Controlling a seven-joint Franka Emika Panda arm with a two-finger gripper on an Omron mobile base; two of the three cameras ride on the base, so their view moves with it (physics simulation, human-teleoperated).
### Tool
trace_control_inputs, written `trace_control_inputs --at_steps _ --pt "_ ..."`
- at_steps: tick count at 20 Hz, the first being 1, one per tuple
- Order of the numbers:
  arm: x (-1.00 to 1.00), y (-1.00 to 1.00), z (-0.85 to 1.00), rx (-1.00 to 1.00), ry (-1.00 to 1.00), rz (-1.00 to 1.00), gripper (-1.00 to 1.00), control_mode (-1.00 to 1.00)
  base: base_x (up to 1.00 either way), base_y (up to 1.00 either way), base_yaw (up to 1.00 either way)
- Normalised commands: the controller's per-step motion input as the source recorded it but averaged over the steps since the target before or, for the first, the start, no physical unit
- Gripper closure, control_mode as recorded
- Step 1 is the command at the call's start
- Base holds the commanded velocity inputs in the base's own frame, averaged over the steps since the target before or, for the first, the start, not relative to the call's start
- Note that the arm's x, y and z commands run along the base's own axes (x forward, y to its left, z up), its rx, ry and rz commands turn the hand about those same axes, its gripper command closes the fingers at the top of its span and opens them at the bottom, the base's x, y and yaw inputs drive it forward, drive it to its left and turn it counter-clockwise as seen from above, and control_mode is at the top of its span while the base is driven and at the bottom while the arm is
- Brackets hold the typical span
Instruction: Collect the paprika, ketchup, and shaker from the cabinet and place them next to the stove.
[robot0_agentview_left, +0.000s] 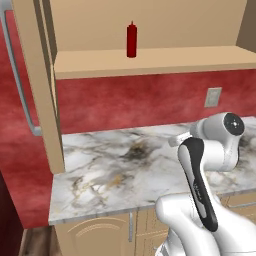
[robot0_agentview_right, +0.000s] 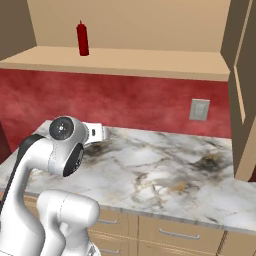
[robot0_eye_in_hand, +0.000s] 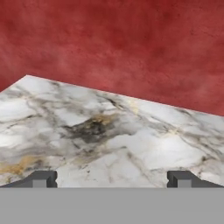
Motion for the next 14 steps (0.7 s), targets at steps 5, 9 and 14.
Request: trace_control_inputs --at_steps 5,9,14 --pt "0.27 0.02 0.14 0.0 -0.04 0.0 -1.0 -1.0 0.57 0.0 0.0" --pt "0.18 0.09 0.79 0.0 -0.2 0.0 -1.0 -1.0 0.0 0.0 0.0" --pt "0.0 0.11 0.99 0.0 -0.14 0.0 -1.0 -1.0 0.0 0.0 0.0"
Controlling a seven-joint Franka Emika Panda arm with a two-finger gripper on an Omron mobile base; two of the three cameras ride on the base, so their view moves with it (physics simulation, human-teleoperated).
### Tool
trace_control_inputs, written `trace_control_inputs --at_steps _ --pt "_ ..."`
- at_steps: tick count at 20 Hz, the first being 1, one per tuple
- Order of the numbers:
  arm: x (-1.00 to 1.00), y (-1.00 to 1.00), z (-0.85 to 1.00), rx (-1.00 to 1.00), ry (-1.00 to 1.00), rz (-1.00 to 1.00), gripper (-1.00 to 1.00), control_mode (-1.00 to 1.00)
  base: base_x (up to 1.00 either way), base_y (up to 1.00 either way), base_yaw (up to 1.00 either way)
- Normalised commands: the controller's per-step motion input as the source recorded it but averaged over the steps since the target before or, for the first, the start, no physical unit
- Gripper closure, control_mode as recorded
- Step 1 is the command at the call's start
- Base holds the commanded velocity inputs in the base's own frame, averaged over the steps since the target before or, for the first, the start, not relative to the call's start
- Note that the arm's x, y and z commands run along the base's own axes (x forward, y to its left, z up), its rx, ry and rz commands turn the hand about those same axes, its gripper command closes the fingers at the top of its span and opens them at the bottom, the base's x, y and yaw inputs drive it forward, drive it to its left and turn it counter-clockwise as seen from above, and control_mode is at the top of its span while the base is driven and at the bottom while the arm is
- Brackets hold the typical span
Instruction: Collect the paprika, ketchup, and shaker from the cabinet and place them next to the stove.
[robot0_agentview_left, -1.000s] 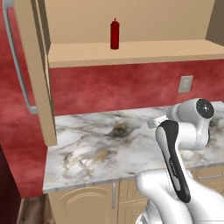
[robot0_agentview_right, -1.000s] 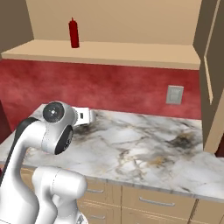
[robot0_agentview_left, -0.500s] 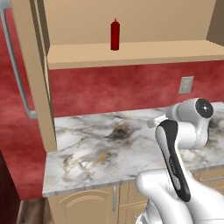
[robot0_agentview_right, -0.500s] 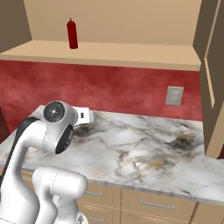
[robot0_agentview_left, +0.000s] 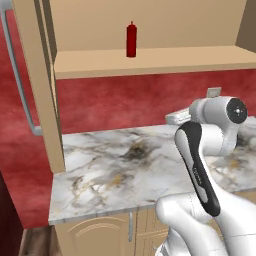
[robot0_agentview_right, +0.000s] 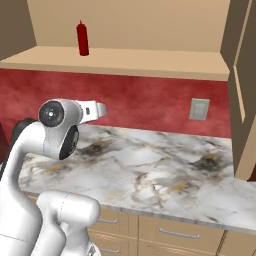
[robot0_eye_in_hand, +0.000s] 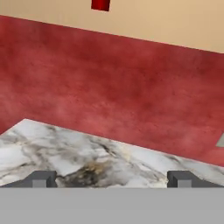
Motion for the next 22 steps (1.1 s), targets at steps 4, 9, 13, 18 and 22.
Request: trace_control_inputs --at_steps 4,9,13,18,22 --pt "-0.02 0.33 0.99 0.0 -0.06 -0.01 -1.0 -1.0 0.0 0.0 0.0" --pt "-0.27 0.38 0.96 0.0 0.0 -0.08 -1.0 -1.0 0.0 0.0 0.0" --pt "-0.05 0.4 0.69 0.0 -0.01 -0.08 -1.0 -1.0 0.0 0.0 0.0" --pt "0.0 0.28 0.34 0.02 -0.14 -0.02 -1.0 -1.0 0.0 0.0 0.0" --pt "-0.07 0.08 0.36 0.07 -0.17 0.0 -1.0 -1.0 0.0 0.0 0.0"
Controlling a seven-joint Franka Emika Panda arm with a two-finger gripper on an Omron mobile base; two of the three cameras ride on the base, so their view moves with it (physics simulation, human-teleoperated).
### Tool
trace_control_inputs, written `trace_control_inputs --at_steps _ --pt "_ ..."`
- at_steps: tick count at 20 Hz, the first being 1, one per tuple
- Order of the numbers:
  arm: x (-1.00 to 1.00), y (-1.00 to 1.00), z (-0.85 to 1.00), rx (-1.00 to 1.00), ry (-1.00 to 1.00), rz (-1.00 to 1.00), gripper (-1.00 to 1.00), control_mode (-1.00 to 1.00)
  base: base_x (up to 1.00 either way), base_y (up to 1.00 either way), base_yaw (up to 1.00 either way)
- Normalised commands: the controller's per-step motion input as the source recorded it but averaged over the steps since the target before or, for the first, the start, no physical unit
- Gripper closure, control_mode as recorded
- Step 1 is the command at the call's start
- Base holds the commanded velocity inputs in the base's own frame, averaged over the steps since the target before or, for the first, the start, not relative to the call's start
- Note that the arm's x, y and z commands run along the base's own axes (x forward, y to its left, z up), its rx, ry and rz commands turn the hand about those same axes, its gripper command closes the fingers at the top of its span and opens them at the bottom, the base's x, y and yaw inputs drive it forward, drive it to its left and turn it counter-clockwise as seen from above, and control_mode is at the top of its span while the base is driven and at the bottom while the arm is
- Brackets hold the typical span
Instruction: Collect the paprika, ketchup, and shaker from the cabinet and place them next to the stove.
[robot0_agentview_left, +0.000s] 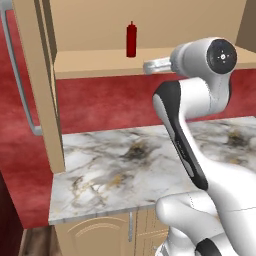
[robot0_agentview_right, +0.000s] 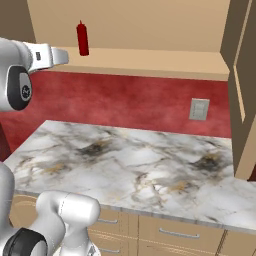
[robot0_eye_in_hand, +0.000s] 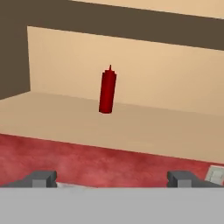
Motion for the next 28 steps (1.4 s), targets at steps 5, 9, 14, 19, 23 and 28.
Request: trace_control_inputs --at_steps 5,9,14,19,23,28 --pt "-0.09 0.0 0.26 0.09 -0.18 0.01 -1.0 -1.0 0.0 0.0 0.0" --pt "0.0 0.0 0.04 0.07 -0.07 0.01 -1.0 -1.0 0.0 0.0 0.0" --pt "0.0 0.0 0.0 0.0 0.0 0.0 -1.0 -1.0 0.0 0.0 0.0" --pt "0.0 0.0 0.0 0.0 0.0 0.0 -1.0 -1.0 0.0 0.0 0.0" --pt "0.0 0.0 0.0 0.0 0.0 0.0 -1.0 -1.0 0.0 0.0 0.0" --pt "0.05 0.04 0.0 0.0 0.0 0.0 -1.0 -1.0 0.0 0.0 0.0"
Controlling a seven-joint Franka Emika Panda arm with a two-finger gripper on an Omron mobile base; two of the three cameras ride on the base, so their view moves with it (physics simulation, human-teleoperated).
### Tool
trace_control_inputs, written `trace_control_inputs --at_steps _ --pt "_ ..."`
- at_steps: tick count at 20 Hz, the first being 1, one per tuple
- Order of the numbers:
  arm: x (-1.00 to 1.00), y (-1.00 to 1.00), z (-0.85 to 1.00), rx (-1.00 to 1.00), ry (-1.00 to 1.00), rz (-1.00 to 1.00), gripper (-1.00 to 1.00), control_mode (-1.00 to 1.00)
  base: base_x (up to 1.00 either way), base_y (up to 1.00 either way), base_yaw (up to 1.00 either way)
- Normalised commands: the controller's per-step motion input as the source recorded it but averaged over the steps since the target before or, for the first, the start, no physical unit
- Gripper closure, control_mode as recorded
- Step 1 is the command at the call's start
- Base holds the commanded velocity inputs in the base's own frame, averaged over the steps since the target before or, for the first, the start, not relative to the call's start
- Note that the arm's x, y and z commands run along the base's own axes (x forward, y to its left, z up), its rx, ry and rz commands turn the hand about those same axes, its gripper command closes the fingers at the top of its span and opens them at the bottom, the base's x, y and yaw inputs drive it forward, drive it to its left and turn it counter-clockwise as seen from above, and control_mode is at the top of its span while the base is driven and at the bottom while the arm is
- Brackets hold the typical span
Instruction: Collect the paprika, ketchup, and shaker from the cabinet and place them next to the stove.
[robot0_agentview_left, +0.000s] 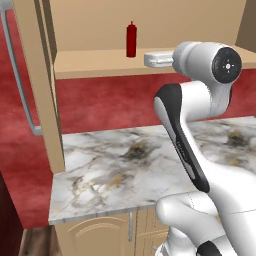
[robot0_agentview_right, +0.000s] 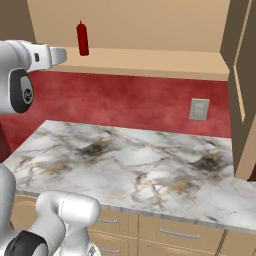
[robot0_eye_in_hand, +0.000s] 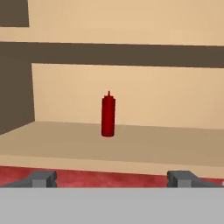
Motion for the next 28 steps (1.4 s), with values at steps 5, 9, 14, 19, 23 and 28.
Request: trace_control_inputs --at_steps 5,9,14,19,23,28 --pt "0.25 0.23 0.0 0.0 0.0 0.0 -1.0 -1.0 0.0 0.0 0.0" --pt "0.39 0.37 0.0 0.0 0.0 0.0 -1.0 -1.0 0.0 0.0 0.0" --pt "0.13 0.07 0.01 0.13 0.0 0.0 -1.0 -1.0 0.0 0.0 0.0" --pt "0.09 -0.08 0.05 0.24 0.0 -0.01 -1.0 -1.0 0.0 0.0 0.0" --pt "0.12 0.0 0.0 0.06 0.0 -0.05 -1.0 -1.0 0.0 0.0 0.0" --pt "0.23 0.0 -0.01 -0.04 0.05 0.0 -1.0 -1.0 0.0 0.0 0.0"
